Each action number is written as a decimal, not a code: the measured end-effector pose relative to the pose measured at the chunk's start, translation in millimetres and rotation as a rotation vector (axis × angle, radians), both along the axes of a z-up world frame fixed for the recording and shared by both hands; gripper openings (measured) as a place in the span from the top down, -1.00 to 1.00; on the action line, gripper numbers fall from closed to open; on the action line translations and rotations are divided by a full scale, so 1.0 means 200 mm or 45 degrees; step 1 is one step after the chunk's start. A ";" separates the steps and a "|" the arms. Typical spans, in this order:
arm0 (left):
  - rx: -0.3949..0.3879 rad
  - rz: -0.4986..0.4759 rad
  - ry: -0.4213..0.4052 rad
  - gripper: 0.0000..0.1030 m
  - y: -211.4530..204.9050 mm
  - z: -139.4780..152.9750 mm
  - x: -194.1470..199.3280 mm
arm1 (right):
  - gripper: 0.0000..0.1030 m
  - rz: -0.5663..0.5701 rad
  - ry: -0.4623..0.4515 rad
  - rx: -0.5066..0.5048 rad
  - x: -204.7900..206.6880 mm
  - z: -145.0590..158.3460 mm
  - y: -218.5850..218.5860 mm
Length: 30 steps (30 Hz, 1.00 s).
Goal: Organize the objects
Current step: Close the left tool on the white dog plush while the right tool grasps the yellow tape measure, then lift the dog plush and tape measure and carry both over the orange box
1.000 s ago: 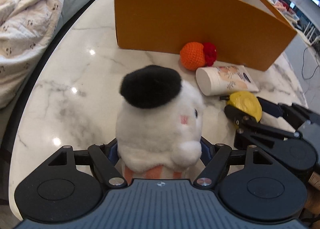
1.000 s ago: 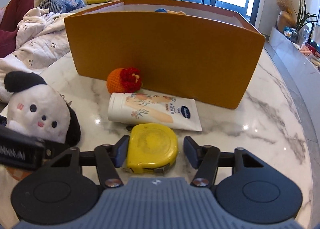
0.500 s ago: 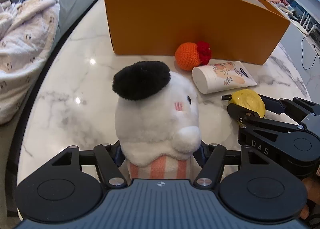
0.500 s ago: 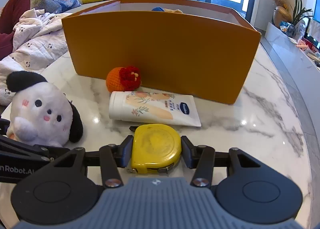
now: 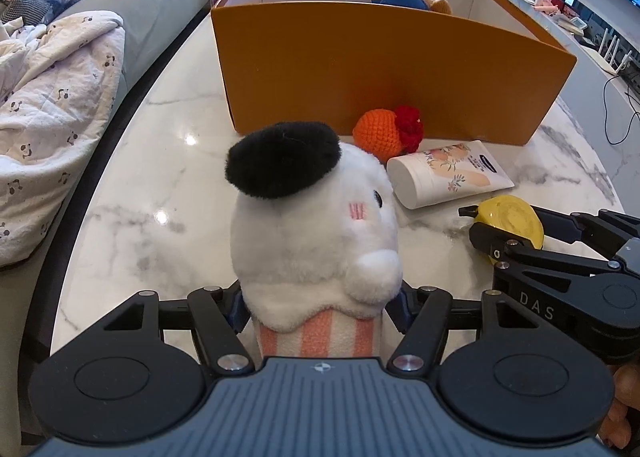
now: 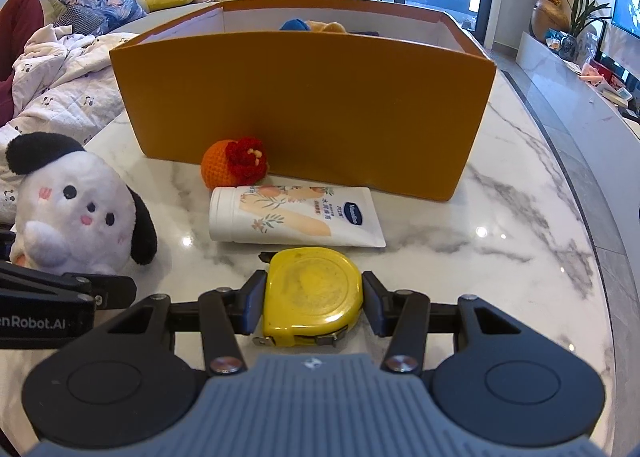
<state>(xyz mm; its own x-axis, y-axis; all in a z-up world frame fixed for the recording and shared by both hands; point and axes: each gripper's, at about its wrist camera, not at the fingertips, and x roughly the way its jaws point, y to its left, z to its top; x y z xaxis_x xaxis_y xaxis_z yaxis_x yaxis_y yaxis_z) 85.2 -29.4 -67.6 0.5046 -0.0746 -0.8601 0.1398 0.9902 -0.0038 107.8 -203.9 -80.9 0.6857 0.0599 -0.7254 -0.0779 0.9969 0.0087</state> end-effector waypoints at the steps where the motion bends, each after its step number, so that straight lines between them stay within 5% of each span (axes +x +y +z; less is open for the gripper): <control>1: -0.002 -0.002 0.000 -0.46 0.00 0.00 0.00 | -0.01 0.001 0.001 0.000 0.00 0.00 0.00; 20: 0.000 -0.006 -0.010 -0.47 -0.01 0.02 0.00 | -0.01 0.010 0.003 -0.021 -0.05 0.04 0.02; 30: -0.024 0.012 -0.132 -0.47 0.03 0.17 0.01 | -0.01 0.012 -0.067 0.027 -0.14 0.20 -0.02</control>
<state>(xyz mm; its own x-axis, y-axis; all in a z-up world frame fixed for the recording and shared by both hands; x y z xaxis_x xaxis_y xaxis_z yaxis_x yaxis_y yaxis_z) 87.6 -24.3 -33.2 0.5915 -0.0854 -0.8018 0.1313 0.9913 -0.0086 80.3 -208.3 -41.9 0.7223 0.0812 -0.6868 -0.0879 0.9958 0.0254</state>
